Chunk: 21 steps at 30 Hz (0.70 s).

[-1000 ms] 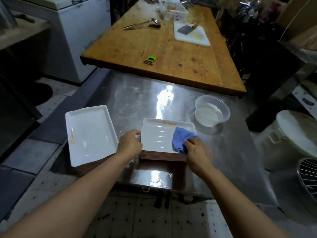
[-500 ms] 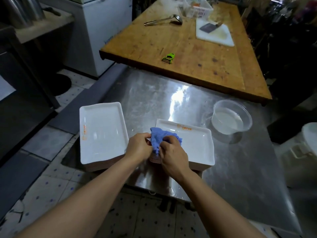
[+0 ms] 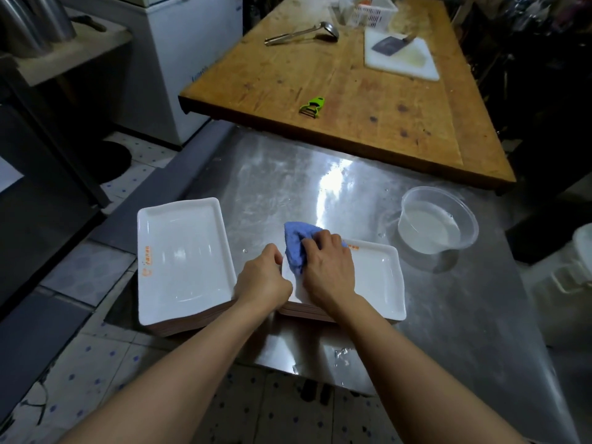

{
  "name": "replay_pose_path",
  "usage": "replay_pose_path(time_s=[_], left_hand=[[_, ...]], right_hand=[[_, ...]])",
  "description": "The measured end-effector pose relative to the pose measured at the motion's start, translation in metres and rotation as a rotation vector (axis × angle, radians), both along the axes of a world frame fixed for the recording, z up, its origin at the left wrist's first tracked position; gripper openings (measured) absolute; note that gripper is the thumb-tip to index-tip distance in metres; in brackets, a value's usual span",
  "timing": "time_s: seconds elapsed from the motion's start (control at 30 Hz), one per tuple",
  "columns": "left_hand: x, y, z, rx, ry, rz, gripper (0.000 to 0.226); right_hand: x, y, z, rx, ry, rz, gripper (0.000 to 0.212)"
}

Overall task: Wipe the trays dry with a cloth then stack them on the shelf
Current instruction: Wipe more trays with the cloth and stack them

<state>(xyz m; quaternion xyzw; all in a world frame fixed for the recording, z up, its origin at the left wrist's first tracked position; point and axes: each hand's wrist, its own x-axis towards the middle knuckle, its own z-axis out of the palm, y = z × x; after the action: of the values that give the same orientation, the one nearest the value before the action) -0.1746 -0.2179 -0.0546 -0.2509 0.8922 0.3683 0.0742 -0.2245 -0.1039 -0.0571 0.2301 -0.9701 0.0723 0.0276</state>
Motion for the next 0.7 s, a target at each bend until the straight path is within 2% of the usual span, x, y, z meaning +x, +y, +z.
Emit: replay_pose_path(time_s=[0.27,0.43,0.57,0.7], left_hand=[[-0.003,0.002,-0.003,0.004,-0.007,-0.017,0.028],[-0.003,0.004,-0.002,-0.037,-0.002,-0.014,0.026],[-0.002,0.005,-0.001,-0.016,0.025,0.006,0.025],[0.0,0.004,-0.004,0.028,0.029,0.035,0.024]], right_hand=[[-0.017,0.076,0.012,0.182,-0.013,-0.233,0.033],[-0.013,0.101,0.021,0.315,-0.046,-0.161,0.031],[0.015,0.107,0.023,0.286,-0.105,-0.115,0.028],[0.051,0.089,0.018,0.137,-0.167,-0.108,0.03]])
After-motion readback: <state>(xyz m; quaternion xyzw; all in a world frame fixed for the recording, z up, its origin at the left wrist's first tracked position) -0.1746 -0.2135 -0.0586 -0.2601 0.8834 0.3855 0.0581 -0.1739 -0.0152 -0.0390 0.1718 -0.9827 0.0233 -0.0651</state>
